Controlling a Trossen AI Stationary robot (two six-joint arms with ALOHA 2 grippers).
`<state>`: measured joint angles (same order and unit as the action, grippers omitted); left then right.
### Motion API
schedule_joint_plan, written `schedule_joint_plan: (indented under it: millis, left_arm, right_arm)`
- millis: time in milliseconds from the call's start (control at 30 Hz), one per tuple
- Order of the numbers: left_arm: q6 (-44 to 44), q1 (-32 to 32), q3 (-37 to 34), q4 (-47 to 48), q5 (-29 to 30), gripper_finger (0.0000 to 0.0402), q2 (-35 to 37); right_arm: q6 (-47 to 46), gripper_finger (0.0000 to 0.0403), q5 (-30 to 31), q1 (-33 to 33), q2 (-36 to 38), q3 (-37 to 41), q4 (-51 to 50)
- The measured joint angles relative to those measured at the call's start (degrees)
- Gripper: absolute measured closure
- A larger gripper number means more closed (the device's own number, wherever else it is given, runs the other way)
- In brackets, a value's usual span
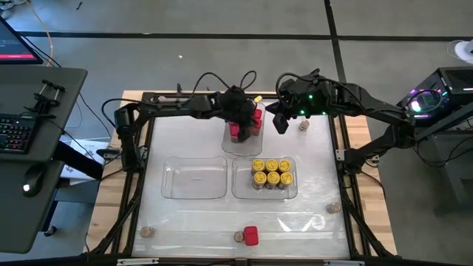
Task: Sort spices by type
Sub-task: Put the red seasoning can into the top transparent bin
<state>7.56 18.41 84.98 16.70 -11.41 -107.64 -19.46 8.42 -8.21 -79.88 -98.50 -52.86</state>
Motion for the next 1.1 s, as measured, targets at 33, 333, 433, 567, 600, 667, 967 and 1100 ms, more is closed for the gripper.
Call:
schedule_joint_plan:
  millis: [33,333,433,567,600,667,967,1100]
  left_arm:
    - [-0.9,0.02,-0.05,-0.61,-0.03,0.0398,-0.58]
    - [1.96,-1.07,-0.1,5.46,0.14,0.0401,-7.08]
    - [0.82,-1.0,-0.19,5.23,2.01,0.0401,-8.26]
    - [2.87,-1.01,-0.08,6.61,4.34,0.0401,-7.85]
    - [3.58,-1.01,-0.1,7.91,4.81,0.0401,-7.69]
    - [5.11,-1.03,-0.08,10.59,6.83,0.0401,-7.28]
    - [6.39,-1.01,1.16,15.71,9.96,0.0401,-5.42]
    - [6.05,-0.96,4.68,15.06,10.0,0.0401,-2.29]
  right_arm:
    - [0.0,0.0402,0.0,0.0,0.0,0.0,0.05]
    - [0.33,0.0402,0.02,-0.04,0.0,-0.02,0.39]
    - [0.37,0.0402,0.08,-0.04,0.0,-0.02,0.41]
    - [0.23,0.0402,0.13,-0.04,0.0,-0.02,0.44]
    - [0.24,0.0402,0.15,-0.04,0.0,-0.02,0.44]
    - [0.28,0.0402,0.13,-0.04,0.0,-0.02,0.44]
    - [0.48,0.0402,0.16,-0.04,0.08,-0.02,1.09]
    - [1.92,0.0402,0.17,-0.04,0.83,-0.04,1.49]
